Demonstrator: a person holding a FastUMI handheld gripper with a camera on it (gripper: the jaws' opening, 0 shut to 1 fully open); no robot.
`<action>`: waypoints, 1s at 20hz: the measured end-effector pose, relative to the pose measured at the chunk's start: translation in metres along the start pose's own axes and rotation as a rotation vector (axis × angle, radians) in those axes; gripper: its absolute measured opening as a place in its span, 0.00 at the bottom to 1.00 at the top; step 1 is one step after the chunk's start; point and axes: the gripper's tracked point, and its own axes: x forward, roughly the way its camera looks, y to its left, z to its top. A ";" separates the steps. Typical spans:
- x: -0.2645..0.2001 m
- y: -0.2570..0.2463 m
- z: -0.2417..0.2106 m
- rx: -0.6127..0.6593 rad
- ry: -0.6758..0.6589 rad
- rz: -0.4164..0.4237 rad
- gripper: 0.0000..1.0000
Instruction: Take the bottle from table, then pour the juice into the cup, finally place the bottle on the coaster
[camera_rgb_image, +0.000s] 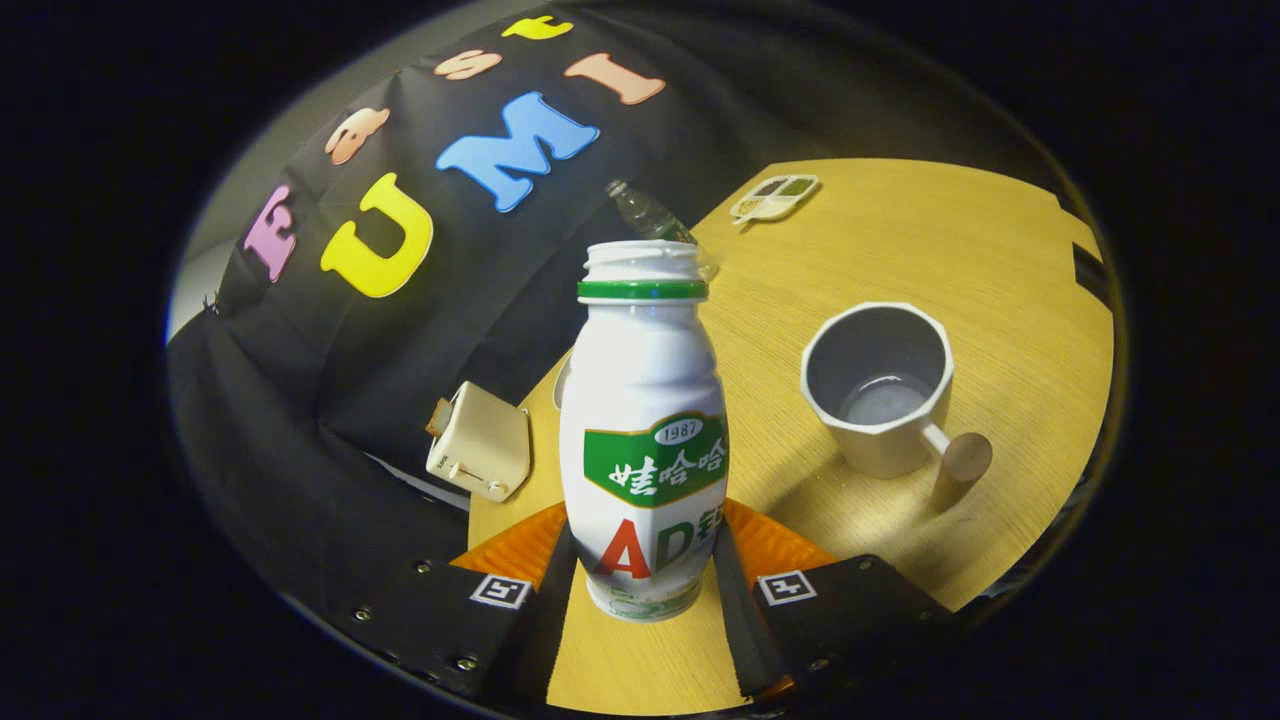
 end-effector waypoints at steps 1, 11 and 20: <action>0.002 0.007 0.000 -0.046 -0.019 0.005 0.68; 0.038 0.045 0.006 -0.469 -0.147 -0.029 0.67; 0.087 0.061 0.046 -0.631 -0.285 -0.110 0.67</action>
